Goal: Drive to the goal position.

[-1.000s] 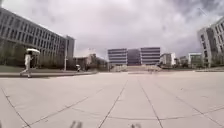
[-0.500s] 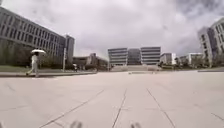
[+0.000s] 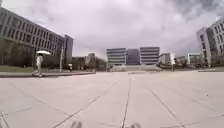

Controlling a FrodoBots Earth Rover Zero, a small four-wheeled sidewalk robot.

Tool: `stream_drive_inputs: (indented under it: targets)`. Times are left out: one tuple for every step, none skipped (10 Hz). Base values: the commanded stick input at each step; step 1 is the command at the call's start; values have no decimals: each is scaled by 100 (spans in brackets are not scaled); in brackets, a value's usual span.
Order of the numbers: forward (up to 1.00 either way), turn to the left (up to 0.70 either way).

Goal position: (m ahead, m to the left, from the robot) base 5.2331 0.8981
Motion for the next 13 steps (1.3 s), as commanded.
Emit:
stream_drive_inputs:
  targets:
    - [100, 0]
    - [100, 0]
    - [100, 0]
    - [100, 0]
    - [100, 0]
    - [100, 0]
    - [100, 0]
    - [100, 0]
    - [100, 0]
    - [100, 0]
    - [100, 0]
    - [100, 0]
    - [100, 0]
